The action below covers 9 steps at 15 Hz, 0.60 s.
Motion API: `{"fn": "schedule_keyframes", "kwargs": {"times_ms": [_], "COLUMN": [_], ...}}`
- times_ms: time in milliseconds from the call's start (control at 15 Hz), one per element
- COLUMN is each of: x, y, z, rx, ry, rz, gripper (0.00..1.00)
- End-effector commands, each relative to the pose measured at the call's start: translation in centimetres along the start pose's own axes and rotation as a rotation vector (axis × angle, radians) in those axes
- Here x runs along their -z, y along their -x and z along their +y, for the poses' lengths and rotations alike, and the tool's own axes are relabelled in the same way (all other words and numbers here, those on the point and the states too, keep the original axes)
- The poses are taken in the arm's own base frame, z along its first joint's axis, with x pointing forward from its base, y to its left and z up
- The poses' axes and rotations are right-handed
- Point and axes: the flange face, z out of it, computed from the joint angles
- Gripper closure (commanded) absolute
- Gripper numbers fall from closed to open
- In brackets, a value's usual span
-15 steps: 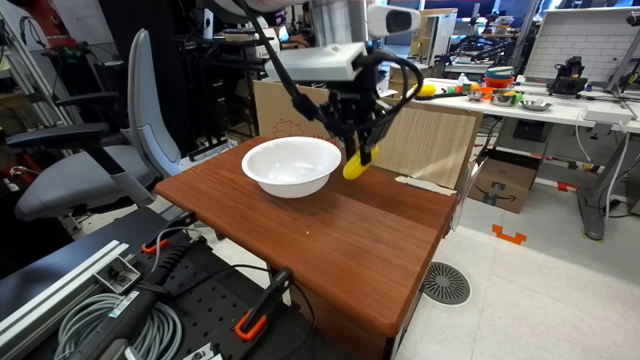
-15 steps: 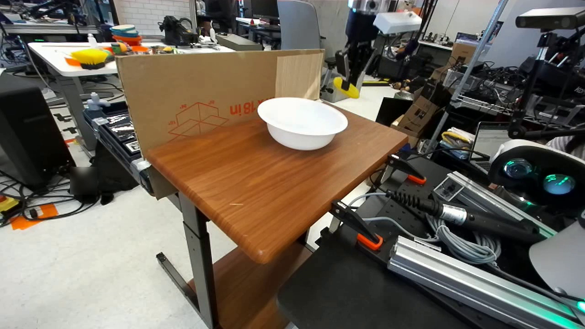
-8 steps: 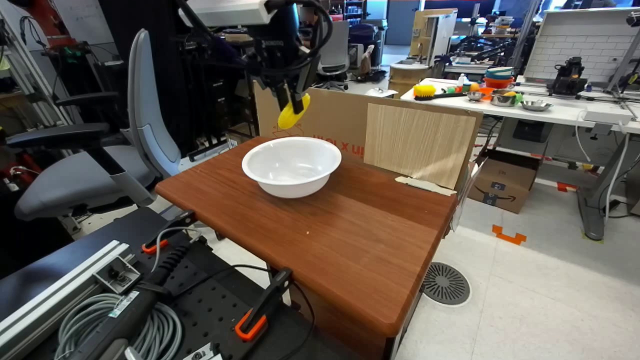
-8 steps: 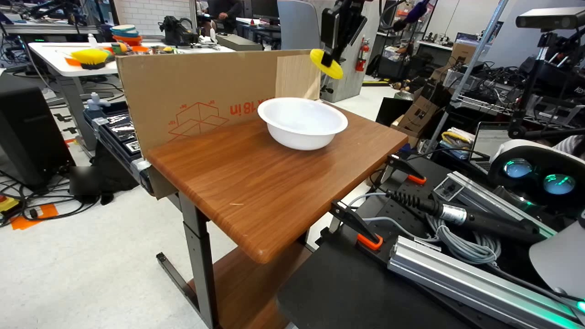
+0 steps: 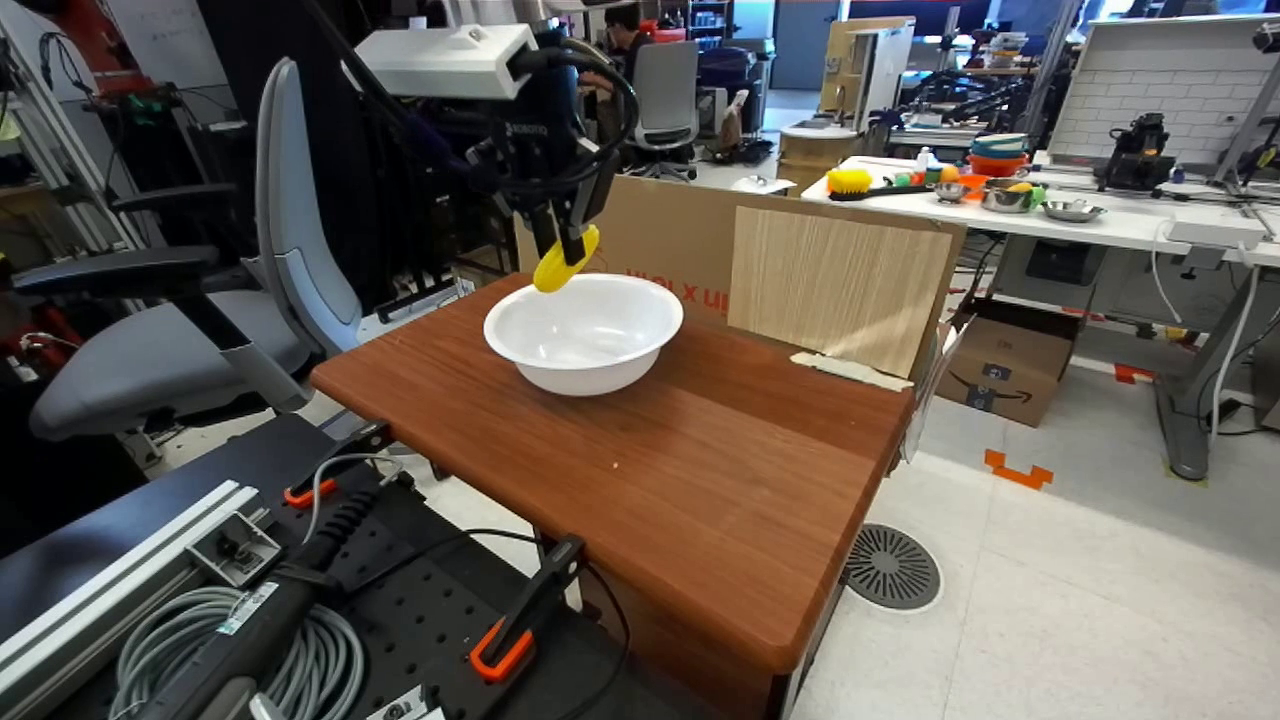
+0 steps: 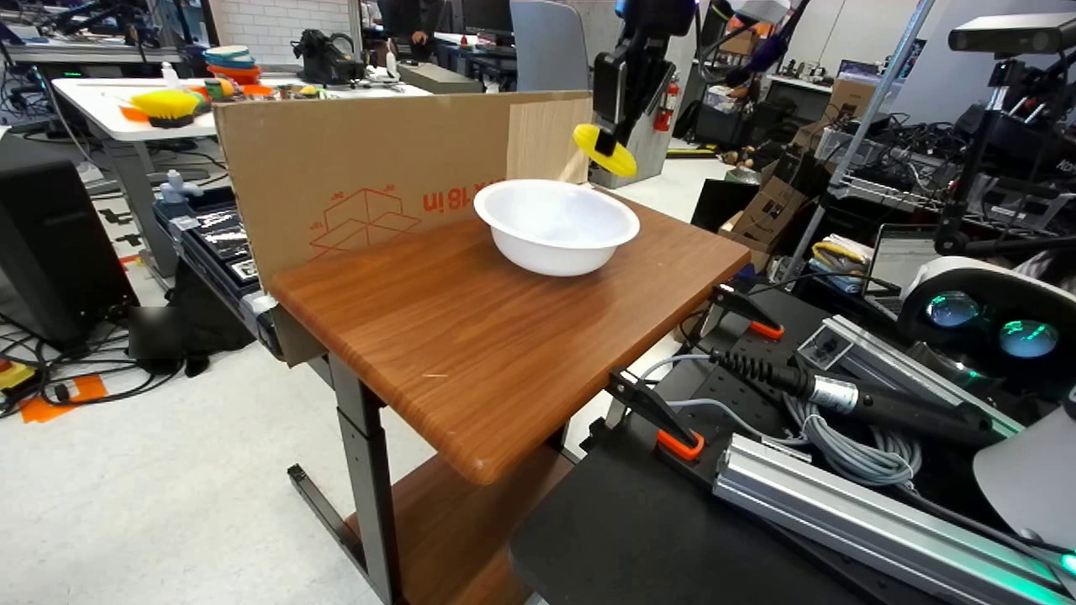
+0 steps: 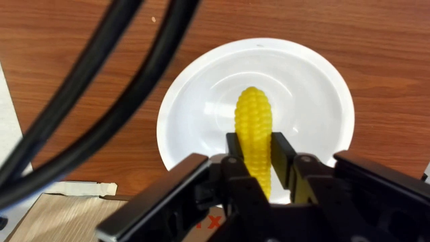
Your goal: Pick the corn on the table and put it in the bowl
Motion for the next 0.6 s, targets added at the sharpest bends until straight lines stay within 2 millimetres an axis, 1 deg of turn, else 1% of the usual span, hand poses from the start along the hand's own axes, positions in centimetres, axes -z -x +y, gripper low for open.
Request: {"fn": "schedule_keyframes", "kwargs": {"times_ms": [0, 200, 333, 400, 467, 533], "x": [-2.5, -4.3, -5.1, -5.5, -5.7, -6.0], "y": [-2.1, -3.7, -4.7, -5.0, -5.3, -5.6], "z": [1.1, 1.2, 1.1, 1.2, 1.2, 1.3], "rx": [-0.051, -0.083, -0.097, -0.104, -0.11, -0.114], "ry": [0.021, 0.033, 0.041, 0.045, 0.047, 0.049], "rz": [-0.01, -0.024, -0.03, -0.034, -0.038, -0.04], "gripper": [0.93, 0.93, 0.93, 0.47, 0.46, 0.39]}}
